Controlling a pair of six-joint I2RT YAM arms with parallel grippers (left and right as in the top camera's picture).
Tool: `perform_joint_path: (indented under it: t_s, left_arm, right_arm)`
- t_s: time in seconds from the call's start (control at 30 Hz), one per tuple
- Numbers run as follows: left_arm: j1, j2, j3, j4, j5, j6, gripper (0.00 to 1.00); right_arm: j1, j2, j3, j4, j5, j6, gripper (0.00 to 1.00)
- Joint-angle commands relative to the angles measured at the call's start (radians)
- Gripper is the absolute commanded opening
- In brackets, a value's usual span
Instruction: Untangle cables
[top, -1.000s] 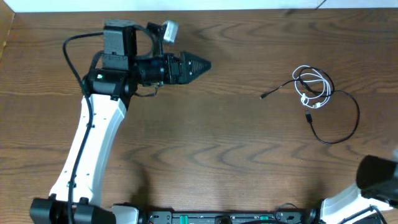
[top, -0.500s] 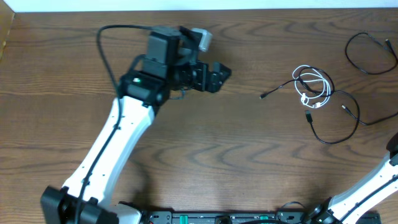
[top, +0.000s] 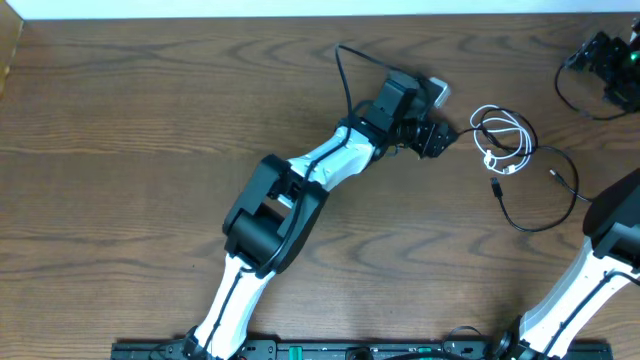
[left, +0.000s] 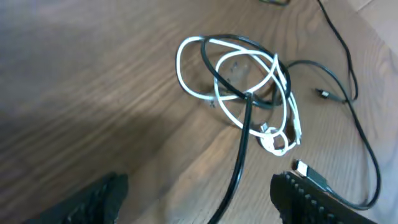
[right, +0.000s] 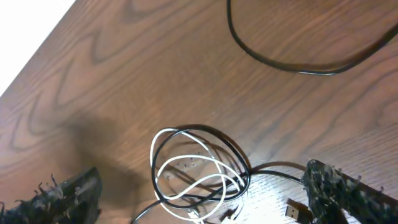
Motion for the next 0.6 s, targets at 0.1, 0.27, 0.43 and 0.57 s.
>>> perform_joint_path:
  t_s: [0.1, 0.27, 0.43, 0.57]
  left_arm:
    - [-0.084, 0.099, 0.014, 0.114, -0.159, 0.011, 0.71]
    - [-0.067, 0.064, 0.014, 0.045, -0.241, -0.002, 0.07]
    - [0.008, -0.317, 0.014, -0.488, -0.365, -0.001, 0.08]
    - [0.035, -0.685, 0.014, -0.78, -0.356, 0.029, 0.07]
  right_arm:
    - [0.012, -0.024, 0.003, -0.013, -0.016, -0.023, 0.99]
    - [0.013, -0.024, 0.003, -0.005, -0.079, -0.026, 0.99]
    - [0.074, -0.024, 0.003, 0.015, -0.264, -0.114, 0.99]
    - [0.232, -0.024, 0.003, -0.008, -0.38, -0.242, 0.99]
